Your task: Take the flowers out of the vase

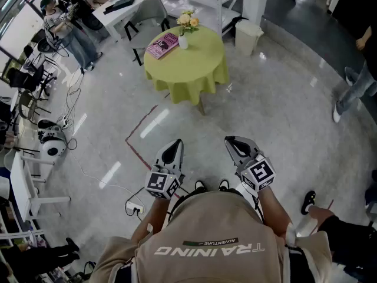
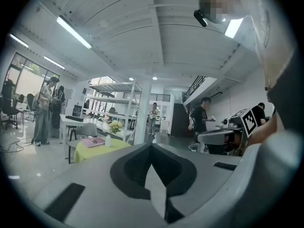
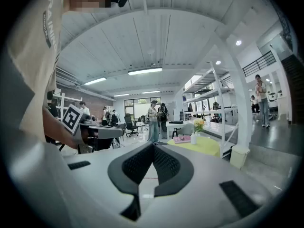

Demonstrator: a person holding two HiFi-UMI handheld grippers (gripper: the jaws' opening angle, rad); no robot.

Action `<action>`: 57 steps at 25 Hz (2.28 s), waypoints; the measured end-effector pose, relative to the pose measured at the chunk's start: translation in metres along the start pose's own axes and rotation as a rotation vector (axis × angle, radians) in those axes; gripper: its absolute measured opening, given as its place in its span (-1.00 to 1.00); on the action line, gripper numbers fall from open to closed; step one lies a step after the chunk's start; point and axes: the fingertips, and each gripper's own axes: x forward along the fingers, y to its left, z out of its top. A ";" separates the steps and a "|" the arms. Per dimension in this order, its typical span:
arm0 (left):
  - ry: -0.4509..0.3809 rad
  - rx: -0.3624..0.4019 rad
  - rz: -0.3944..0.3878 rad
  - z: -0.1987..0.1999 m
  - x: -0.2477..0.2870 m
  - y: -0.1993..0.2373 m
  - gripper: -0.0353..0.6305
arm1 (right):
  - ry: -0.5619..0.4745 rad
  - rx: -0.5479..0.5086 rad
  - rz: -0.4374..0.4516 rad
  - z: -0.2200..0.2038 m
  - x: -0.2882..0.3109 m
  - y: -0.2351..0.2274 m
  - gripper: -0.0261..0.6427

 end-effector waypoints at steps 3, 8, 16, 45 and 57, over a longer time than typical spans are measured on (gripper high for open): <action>0.001 -0.007 -0.002 -0.008 0.005 -0.001 -0.87 | -0.011 -0.014 0.019 -0.002 0.005 -0.002 -0.93; 0.016 -0.031 0.023 -0.016 0.001 -0.005 -0.87 | -0.001 -0.004 0.003 -0.006 -0.001 -0.006 -0.93; 0.024 -0.058 0.067 -0.029 0.002 -0.008 -0.87 | -0.005 0.023 -0.010 -0.023 -0.010 -0.022 -0.92; 0.046 -0.124 -0.057 -0.011 0.146 0.246 -0.87 | 0.034 0.115 -0.075 0.021 0.276 -0.105 -0.92; 0.036 -0.093 -0.042 0.016 0.238 0.321 -0.87 | 0.082 0.040 -0.085 0.021 0.381 -0.187 -0.92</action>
